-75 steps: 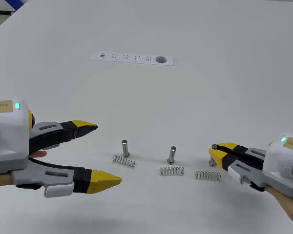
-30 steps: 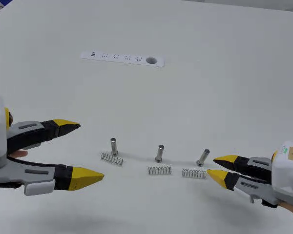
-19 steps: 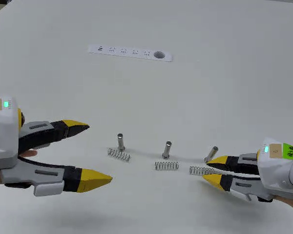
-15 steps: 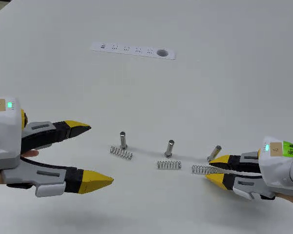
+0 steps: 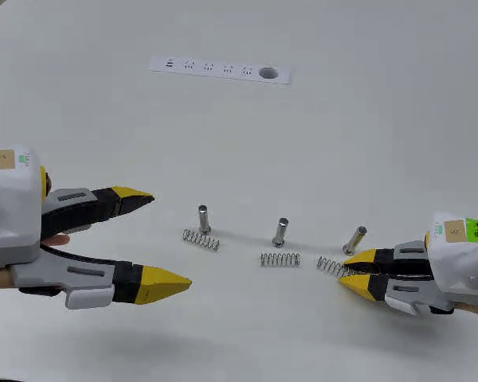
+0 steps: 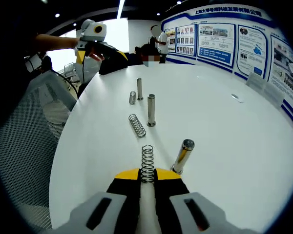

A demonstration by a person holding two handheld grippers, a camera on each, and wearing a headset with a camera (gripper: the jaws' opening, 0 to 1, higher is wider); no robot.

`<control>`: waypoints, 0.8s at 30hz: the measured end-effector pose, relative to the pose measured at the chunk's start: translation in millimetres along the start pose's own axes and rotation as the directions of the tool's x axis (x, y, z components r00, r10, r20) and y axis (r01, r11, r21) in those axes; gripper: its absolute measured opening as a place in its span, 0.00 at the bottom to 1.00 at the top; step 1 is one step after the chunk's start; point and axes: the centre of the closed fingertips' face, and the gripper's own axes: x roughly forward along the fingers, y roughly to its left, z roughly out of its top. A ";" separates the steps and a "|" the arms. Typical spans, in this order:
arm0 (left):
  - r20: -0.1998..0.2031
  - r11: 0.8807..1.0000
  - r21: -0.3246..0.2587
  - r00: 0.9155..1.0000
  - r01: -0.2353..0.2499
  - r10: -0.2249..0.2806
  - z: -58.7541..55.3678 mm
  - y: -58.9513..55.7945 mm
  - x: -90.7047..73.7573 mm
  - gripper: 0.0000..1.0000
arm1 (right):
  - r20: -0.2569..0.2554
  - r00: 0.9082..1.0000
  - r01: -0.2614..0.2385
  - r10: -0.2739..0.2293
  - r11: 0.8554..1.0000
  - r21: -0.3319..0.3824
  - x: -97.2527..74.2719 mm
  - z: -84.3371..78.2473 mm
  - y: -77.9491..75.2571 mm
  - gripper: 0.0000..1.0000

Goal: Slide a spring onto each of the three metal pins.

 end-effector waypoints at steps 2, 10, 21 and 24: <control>-0.004 1.000 0.004 1.000 0.005 -0.005 -0.5 -2.3 1.5 0.79 | -0.011 1.000 0.015 -0.015 1.000 -0.003 -0.2 0.3 -0.2 0.11; 0.027 0.999 0.027 0.999 0.044 -0.045 16.5 -16.7 14.7 0.78 | 0.046 0.998 0.045 -0.043 0.998 -0.048 -25.3 41.2 11.7 0.11; 0.049 0.965 0.151 0.973 0.216 -0.225 39.5 -66.2 35.2 0.67 | 0.098 0.995 -0.004 0.028 0.971 -0.239 -57.0 139.7 70.4 0.11; 0.038 0.950 0.179 0.963 0.254 -0.265 37.1 -78.2 35.7 0.63 | 0.085 0.995 -0.017 0.043 0.960 -0.279 -55.2 151.4 87.2 0.11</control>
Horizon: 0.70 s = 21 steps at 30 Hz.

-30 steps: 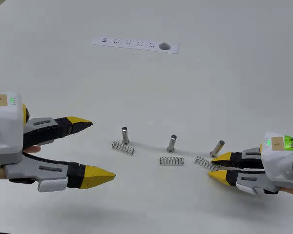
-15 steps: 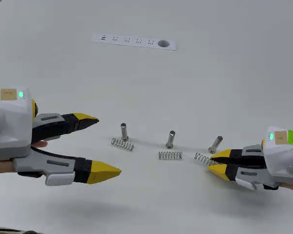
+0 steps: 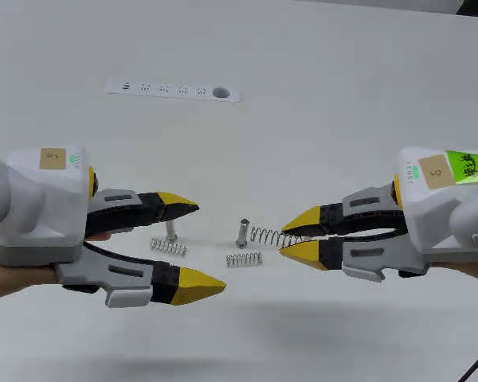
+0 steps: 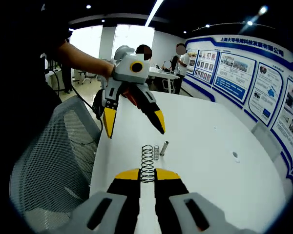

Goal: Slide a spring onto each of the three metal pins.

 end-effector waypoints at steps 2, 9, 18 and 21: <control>0.006 1.000 0.008 1.000 0.024 -0.024 1.1 -6.6 1.5 0.61 | -0.008 1.000 -0.006 0.006 1.000 -0.012 4.1 6.2 7.6 0.11; 0.014 0.990 0.082 0.993 0.117 -0.119 9.4 -30.9 -0.4 0.49 | -0.044 0.999 -0.007 0.005 0.999 -0.045 15.2 16.0 29.7 0.11; -0.033 0.973 0.144 0.983 0.183 -0.180 3.3 -40.2 -11.0 0.30 | -0.051 0.999 0.016 -0.018 0.999 -0.041 24.6 28.6 40.1 0.11; -0.038 0.971 0.147 0.982 0.188 -0.184 2.7 -39.6 -11.6 0.25 | -0.049 0.999 0.013 -0.016 0.999 -0.045 26.1 30.4 40.2 0.11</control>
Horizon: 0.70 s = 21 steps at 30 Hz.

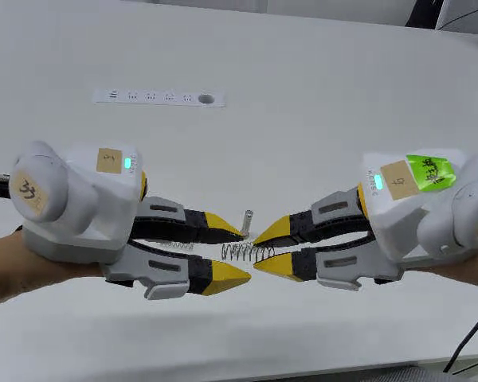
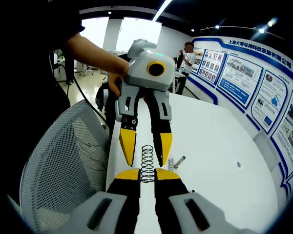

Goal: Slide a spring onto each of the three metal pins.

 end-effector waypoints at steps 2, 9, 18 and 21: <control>-0.005 1.000 -0.001 1.000 0.001 -0.001 -0.2 0.0 0.5 0.21 | 0.007 1.000 -0.007 0.007 1.000 0.005 -0.1 1.7 -0.7 0.11; -0.027 1.000 -0.004 0.999 -0.019 0.019 1.0 2.7 3.7 0.12 | 0.014 0.999 -0.046 0.046 0.999 -0.013 -1.2 2.1 -3.5 0.11; 0.001 0.998 0.045 0.999 -0.048 0.048 14.6 6.5 -1.4 0.10 | 0.120 0.993 -0.006 0.005 1.000 0.009 -12.0 11.1 -14.8 0.15; 0.039 0.997 0.027 0.997 -0.066 0.065 22.2 8.9 -4.9 0.10 | 0.120 0.993 -0.012 0.006 0.999 0.049 -12.8 3.1 -16.2 0.18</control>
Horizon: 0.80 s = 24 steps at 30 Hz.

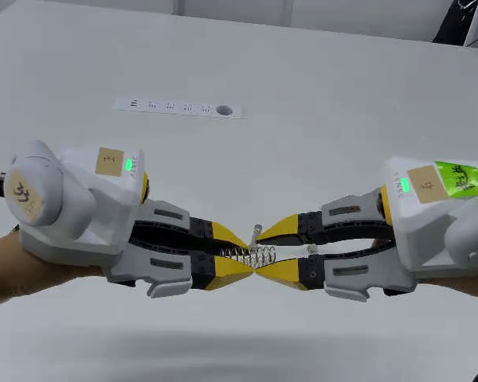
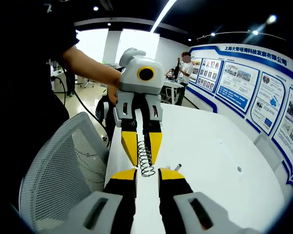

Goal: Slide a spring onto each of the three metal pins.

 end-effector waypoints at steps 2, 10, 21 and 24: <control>0.005 1.000 0.000 1.000 -0.005 0.005 1.4 0.8 -1.0 0.10 | 0.034 0.999 -0.010 0.009 1.000 0.019 -0.3 2.5 3.2 0.17; -0.011 1.000 0.030 1.000 0.005 -0.004 -0.9 -4.6 1.0 0.10 | 0.092 0.996 -0.025 0.018 0.997 0.075 -4.0 7.5 4.2 0.13; -0.023 0.999 0.038 1.000 -0.013 0.014 0.6 -1.8 9.2 0.10 | 0.201 0.979 -0.057 0.021 0.983 0.175 -11.5 19.7 -1.8 0.12; -0.022 0.999 0.036 1.000 -0.016 0.017 0.6 -1.7 12.5 0.10 | 0.222 0.975 -0.072 0.019 0.970 0.231 -14.6 19.5 -1.9 0.12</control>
